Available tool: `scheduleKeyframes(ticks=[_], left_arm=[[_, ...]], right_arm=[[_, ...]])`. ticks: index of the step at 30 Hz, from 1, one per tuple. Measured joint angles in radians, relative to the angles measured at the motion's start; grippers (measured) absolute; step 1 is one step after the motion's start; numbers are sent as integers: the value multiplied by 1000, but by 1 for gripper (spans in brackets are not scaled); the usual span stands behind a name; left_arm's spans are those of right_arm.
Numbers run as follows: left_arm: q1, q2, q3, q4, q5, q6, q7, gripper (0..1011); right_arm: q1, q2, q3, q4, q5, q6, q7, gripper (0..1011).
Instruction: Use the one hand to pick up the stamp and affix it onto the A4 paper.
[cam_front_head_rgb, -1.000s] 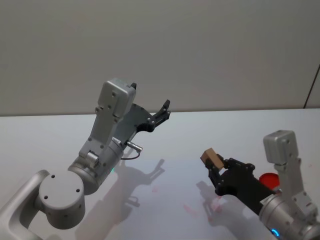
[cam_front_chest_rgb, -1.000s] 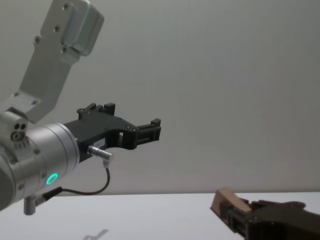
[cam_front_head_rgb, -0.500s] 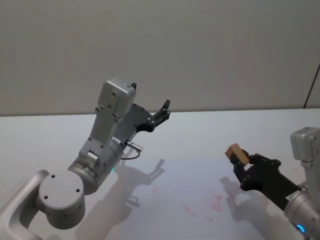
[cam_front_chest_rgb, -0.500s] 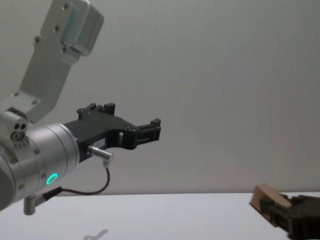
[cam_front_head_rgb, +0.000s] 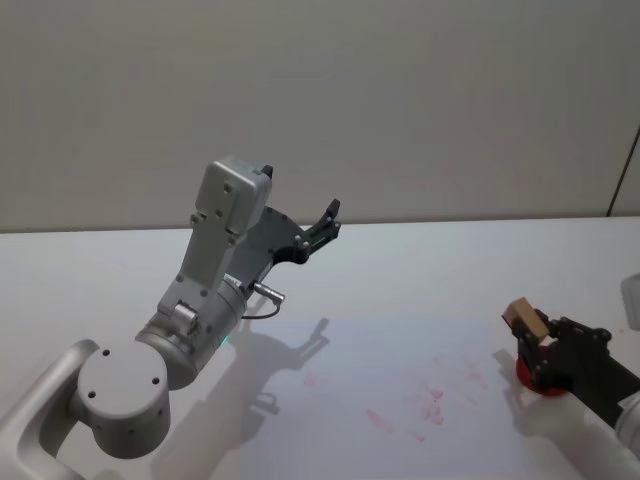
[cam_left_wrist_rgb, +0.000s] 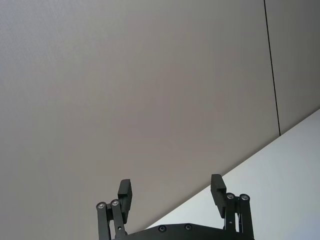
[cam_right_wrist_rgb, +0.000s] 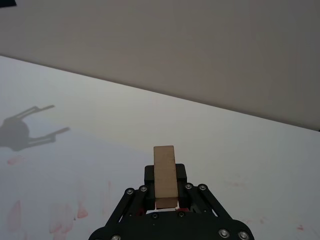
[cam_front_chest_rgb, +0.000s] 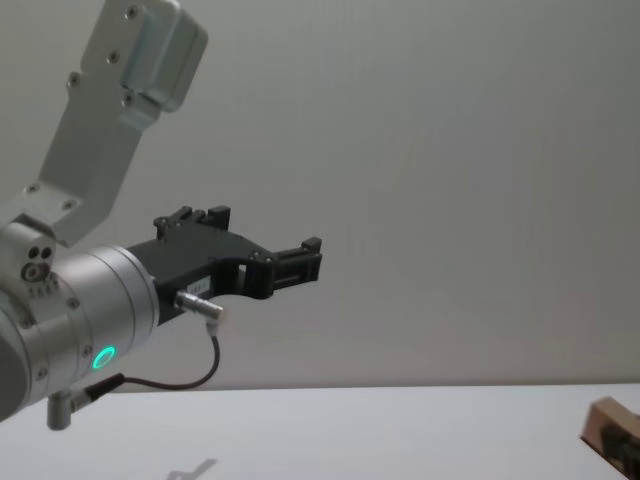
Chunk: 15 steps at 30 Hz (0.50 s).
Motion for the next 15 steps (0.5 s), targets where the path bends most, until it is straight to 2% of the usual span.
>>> scheduleKeyframes(ticks=[15], left_arm=[[0,0,0,0,0,0,0,1001]], right_arm=[[-18,37,22,45,-28,-10,-1,220]])
